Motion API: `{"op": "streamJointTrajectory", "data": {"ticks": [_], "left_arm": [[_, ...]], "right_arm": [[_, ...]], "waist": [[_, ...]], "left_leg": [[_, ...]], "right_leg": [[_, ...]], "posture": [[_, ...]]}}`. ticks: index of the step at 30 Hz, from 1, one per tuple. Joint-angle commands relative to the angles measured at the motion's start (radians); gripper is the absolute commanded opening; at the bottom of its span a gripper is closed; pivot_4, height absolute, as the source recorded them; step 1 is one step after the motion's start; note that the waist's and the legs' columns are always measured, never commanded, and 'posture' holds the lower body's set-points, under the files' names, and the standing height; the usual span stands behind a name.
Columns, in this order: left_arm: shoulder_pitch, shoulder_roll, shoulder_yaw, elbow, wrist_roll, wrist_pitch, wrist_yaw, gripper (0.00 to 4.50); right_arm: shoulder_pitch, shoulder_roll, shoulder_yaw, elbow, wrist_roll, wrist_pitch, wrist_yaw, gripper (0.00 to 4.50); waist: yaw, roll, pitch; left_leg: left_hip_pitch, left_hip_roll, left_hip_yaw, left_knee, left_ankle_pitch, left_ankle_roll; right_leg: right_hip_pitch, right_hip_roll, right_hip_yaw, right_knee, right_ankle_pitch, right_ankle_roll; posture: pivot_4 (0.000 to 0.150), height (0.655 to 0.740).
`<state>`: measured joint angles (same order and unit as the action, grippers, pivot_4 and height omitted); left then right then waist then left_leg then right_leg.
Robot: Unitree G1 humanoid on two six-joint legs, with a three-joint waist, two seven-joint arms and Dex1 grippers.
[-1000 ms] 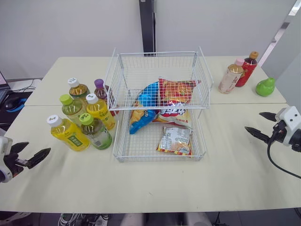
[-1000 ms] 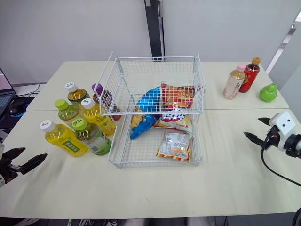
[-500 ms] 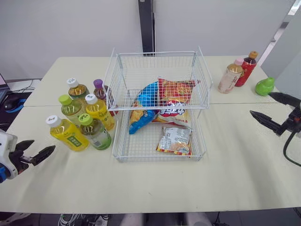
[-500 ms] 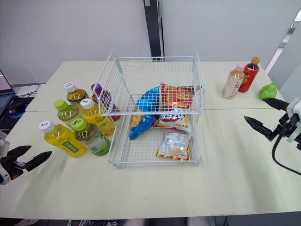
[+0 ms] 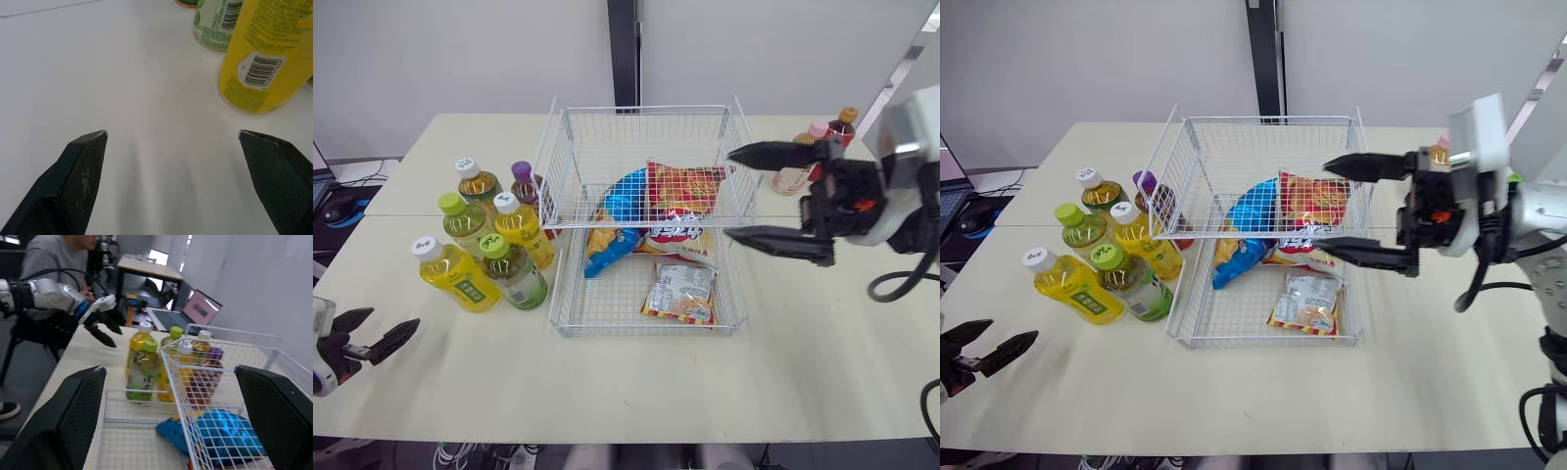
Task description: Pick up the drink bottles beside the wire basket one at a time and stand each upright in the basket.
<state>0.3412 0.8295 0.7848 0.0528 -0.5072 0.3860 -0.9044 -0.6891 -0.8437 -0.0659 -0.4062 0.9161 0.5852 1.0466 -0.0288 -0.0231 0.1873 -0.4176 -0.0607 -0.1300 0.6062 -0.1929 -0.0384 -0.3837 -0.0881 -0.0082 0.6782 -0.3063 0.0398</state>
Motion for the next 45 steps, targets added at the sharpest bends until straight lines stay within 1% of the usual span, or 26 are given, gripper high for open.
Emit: {"op": "streamJointTrajectory", "data": {"ticks": [1,2,4,6,9,12,16,22,26,28,32,38,45], "left_arm": [[0.048,-0.001,0.157,-0.14,-0.118,0.125,0.018,4.47],[0.057,0.002,0.182,-0.16,-0.141,0.156,0.019,4.47],[0.075,0.028,0.268,-0.225,-0.251,0.284,0.013,4.47],[0.083,0.049,0.317,-0.271,-0.324,0.37,0.011,4.47],[0.067,0.056,0.339,-0.311,-0.374,0.421,0.033,4.47],[0.021,0.043,0.318,-0.357,-0.39,0.422,0.083,4.47],[-0.119,0.014,0.218,-0.406,-0.353,0.378,0.23,4.47],[-0.218,-0.007,0.115,-0.442,-0.341,0.379,0.331,4.47],[-0.245,-0.02,0.035,-0.447,-0.268,0.348,0.389,4.47],[-0.252,-0.023,0.007,-0.448,-0.239,0.334,0.402,4.47],[-0.286,-0.042,-0.024,-0.444,-0.231,0.338,0.434,4.47],[-0.297,-0.036,-0.086,-0.438,-0.19,0.337,0.437,4.47],[-0.327,-0.036,-0.123,-0.428,-0.164,0.338,0.439,4.47]], "right_arm": [[-0.029,0.043,0.039,0.011,-0.044,-0.043,0.051,4.5],[-0.032,0.055,0.045,0.015,-0.052,-0.045,0.056,4.5],[-0.032,0.075,0.052,0.021,-0.071,-0.052,0.057,4.5],[-0.026,0.085,0.053,0.022,-0.082,-0.053,0.062,4.5],[-0.019,0.094,0.052,0.024,-0.094,-0.056,0.071,4.5],[-0.012,0.103,0.049,0.023,-0.105,-0.059,0.076,4.5],[-0.012,0.111,0.046,0.017,-0.106,-0.051,0.079,4.5],[-0.028,0.1,0.039,0.026,-0.104,-0.042,0.094,4.5],[-0.029,0.098,0.037,0.023,-0.105,-0.038,0.096,4.5],[-0.028,0.098,0.037,0.02,-0.105,-0.036,0.094,4.5],[-0.036,0.098,0.037,0.019,-0.104,-0.032,0.093,4.5],[-0.043,0.097,0.039,0.023,-0.106,-0.029,0.094,4.5],[-0.047,0.095,0.039,0.024,-0.108,-0.027,0.092,4.5]], "waist": [[0.001,-0.001,0.0],[0.002,-0.001,0.0],[0.002,-0.001,0.0],[0.002,-0.001,0.0],[0.002,-0.001,0.0],[0.0,-0.001,0.0],[0.001,-0.001,0.0],[0.0,-0.001,0.0],[-0.003,-0.001,0.0],[-0.003,-0.001,0.0],[0.0,-0.001,0.0],[-0.001,-0.001,0.0],[-0.001,-0.001,0.0]], "left_leg": [[0.0,0.0,-0.001,0.0,0.0,0.0],[0.0,0.0,-0.001,0.0,0.0,0.0],[0.0,0.0,-0.002,0.001,0.0,0.0],[0.0,0.001,-0.002,0.001,0.0,0.0],[0.001,0.0,-0.001,0.001,0.0,0.0],[0.001,0.001,-0.001,0.001,0.0,0.0],[0.001,0.001,0.0,0.001,0.0,0.0],[0.001,0.0,0.001,0.002,0.0,0.0],[0.001,0.001,0.001,0.002,0.0,0.0],[0.001,0.001,0.001,0.002,0.0,0.0],[0.001,0.001,0.001,0.002,0.0,0.0],[0.001,0.001,0.001,0.002,0.0,0.0],[0.001,0.001,0.001,0.002,0.0,0.0]], "right_leg": [[0.0,0.0,-0.001,0.0,0.0,0.0],[0.0,0.0,-0.001,0.001,0.0,0.0],[0.0,0.001,-0.001,0.001,0.0,0.0],[0.0,0.001,-0.002,0.001,0.0,0.0],[0.0,0.001,-0.002,0.001,0.0,0.0],[0.0,0.001,-0.001,0.001,0.0,0.0],[0.0,0.002,-0.001,0.002,0.0,0.0],[0.0,0.002,-0.002,0.002,0.001,0.0],[0.0,0.003,-0.001,0.002,0.001,0.0],[0.0,0.003,-0.001,0.002,0.001,0.0],[0.0,0.003,-0.002,0.002,0.001,0.0],[0.0,0.003,-0.002,0.002,0.001,0.0],[0.0,0.004,-0.001,0.002,0.001,0.0]], "posture": [[0.15,0.74],[0.15,0.74],[0.15,0.74],[0.15,0.74],[0.15,0.74],[0.15,0.74],[0.15,0.74],[0.15,0.74],[0.15,0.74],[0.15,0.74],[0.15,0.74],[0.15,0.74],[0.15,0.74]]}}
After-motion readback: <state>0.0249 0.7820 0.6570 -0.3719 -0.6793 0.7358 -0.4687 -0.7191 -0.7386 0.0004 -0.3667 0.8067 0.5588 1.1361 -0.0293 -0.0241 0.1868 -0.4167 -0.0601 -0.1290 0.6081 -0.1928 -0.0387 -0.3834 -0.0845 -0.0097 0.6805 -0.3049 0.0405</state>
